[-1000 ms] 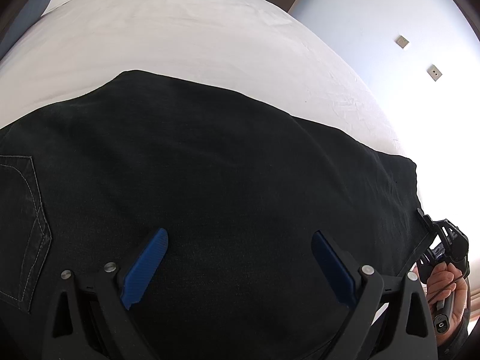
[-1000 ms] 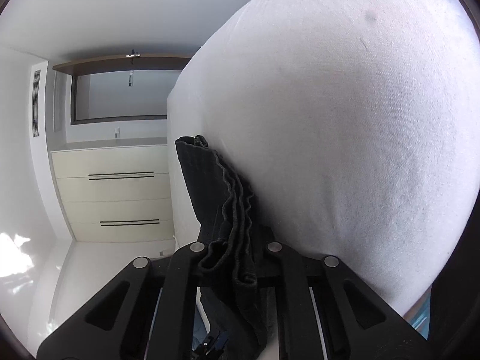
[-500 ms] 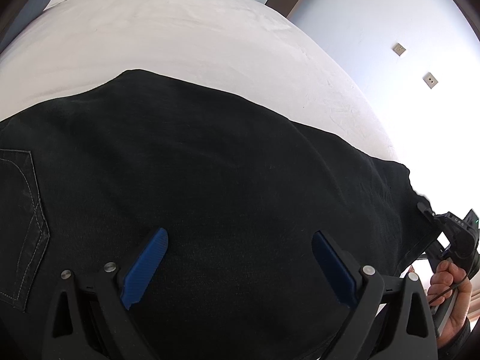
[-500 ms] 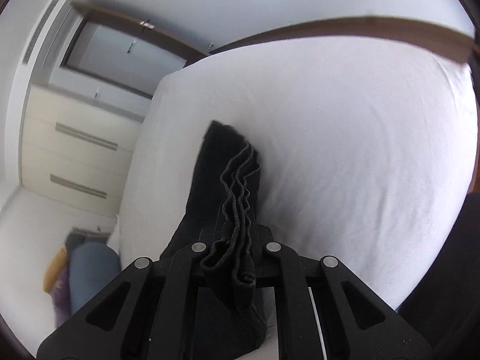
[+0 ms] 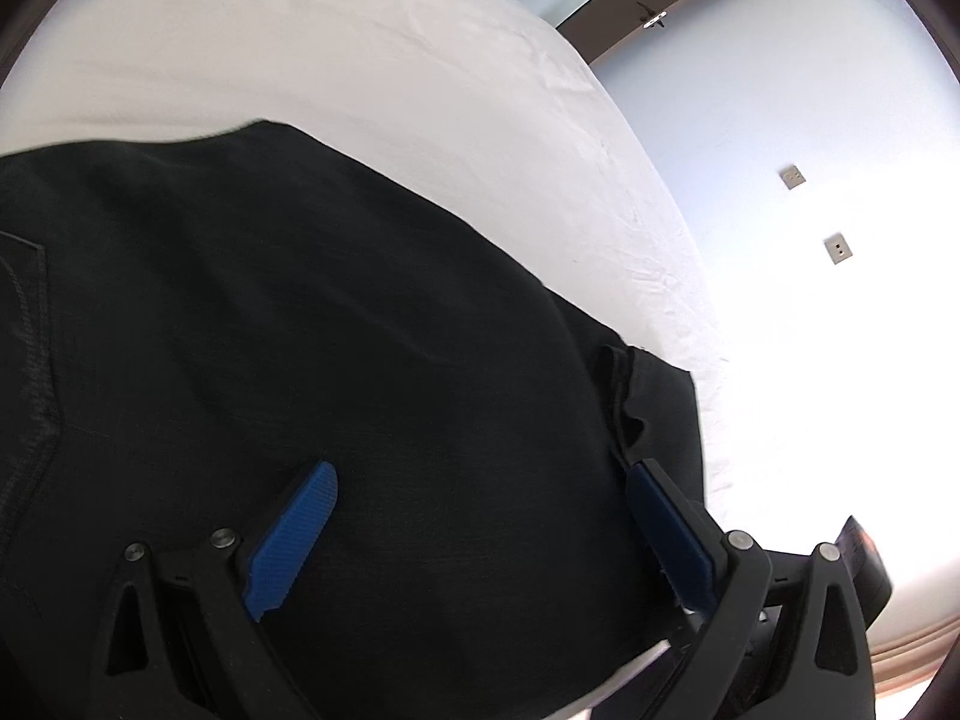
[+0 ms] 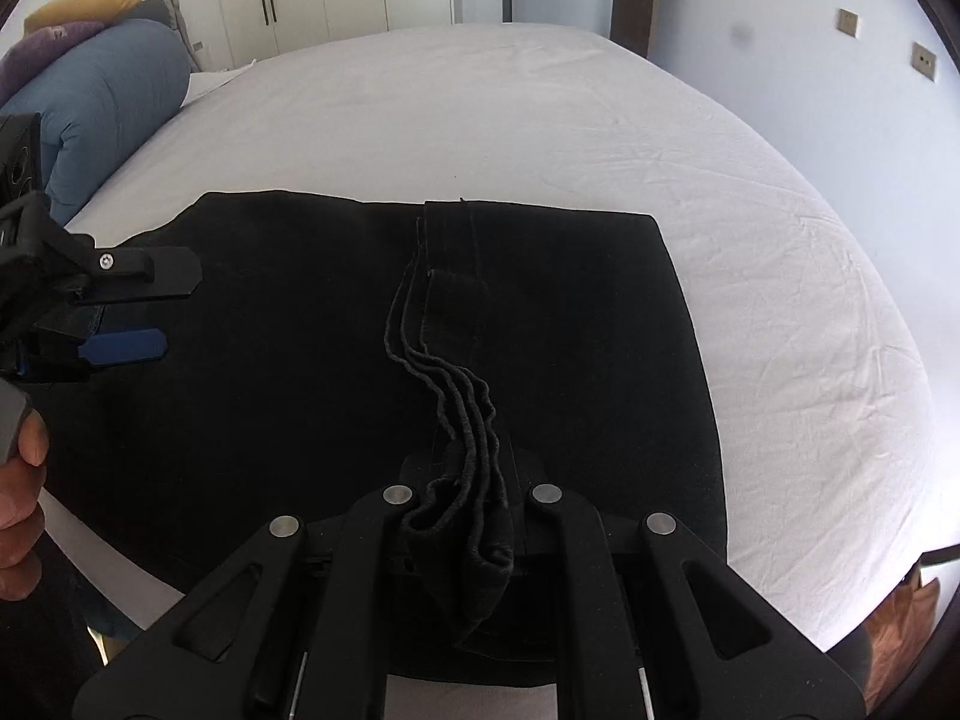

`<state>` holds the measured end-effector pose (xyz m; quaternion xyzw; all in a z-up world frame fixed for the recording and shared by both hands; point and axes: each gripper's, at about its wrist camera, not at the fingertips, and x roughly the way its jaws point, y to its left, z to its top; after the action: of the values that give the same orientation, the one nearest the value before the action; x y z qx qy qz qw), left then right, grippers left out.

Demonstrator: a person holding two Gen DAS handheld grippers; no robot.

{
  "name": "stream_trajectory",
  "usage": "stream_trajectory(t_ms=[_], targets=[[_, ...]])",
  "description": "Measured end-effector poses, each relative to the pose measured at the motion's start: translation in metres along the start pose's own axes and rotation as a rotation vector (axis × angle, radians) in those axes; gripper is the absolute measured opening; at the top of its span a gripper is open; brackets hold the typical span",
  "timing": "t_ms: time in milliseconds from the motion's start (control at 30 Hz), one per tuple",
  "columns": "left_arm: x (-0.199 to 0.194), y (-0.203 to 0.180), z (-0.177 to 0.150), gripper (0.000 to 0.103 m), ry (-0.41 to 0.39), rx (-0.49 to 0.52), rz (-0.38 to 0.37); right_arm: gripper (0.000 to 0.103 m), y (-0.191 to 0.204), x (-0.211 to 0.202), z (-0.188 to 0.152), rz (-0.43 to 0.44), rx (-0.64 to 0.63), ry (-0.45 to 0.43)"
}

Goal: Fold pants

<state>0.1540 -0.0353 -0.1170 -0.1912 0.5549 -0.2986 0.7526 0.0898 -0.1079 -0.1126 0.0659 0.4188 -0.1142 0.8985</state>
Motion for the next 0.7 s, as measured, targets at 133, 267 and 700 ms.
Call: stream_trajectory(t_ms=[133, 267, 700], targets=[[0.017, -0.018, 0.006, 0.101, 0.061, -0.027, -0.055, 0.008, 0.009, -0.023, -0.018, -0.028, -0.031, -0.031], [0.04, -0.039, 0.016, 0.102, 0.147, -0.026, -0.083, 0.008, 0.021, -0.03, -0.023, -0.068, -0.092, -0.071], [0.06, -0.068, 0.02, 0.093, 0.227, 0.016, -0.108, 0.008, 0.036, -0.071, -0.03, -0.109, -0.16, -0.14]])
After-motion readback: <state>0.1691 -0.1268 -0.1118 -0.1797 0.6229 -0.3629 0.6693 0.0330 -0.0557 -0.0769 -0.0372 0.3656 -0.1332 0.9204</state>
